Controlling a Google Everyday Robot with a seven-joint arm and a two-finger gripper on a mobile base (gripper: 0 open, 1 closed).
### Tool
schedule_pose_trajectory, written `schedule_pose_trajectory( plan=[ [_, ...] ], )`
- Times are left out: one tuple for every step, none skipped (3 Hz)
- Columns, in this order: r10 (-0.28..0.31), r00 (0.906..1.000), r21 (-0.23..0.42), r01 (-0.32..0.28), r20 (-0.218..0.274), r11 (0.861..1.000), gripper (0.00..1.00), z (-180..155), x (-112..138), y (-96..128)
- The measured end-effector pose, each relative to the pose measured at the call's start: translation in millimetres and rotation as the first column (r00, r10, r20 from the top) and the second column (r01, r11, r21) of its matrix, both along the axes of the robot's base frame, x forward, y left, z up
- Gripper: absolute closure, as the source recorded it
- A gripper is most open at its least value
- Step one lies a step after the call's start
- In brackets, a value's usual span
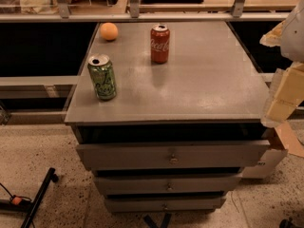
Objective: Knock coke can over
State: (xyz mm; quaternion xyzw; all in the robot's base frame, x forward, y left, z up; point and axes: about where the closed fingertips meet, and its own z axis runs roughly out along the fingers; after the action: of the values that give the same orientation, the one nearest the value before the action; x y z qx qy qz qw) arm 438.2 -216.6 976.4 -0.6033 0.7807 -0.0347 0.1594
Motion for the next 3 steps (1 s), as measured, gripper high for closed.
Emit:
schedule_pose_trajectory(
  plan=[
    [0.000, 1.0000, 0.000, 0.000, 0.002, 1.000, 0.00, 0.3, 0.5, 0.2],
    [-0.008, 0.9993, 0.018, 0.007, 0.036, 1.000, 0.00, -3.5, 29.4, -2.1],
    [-0.006, 0.9953, 0.049, 0.001, 0.097, 0.999, 0.00, -12.8, 84.6, -3.7]
  ],
)
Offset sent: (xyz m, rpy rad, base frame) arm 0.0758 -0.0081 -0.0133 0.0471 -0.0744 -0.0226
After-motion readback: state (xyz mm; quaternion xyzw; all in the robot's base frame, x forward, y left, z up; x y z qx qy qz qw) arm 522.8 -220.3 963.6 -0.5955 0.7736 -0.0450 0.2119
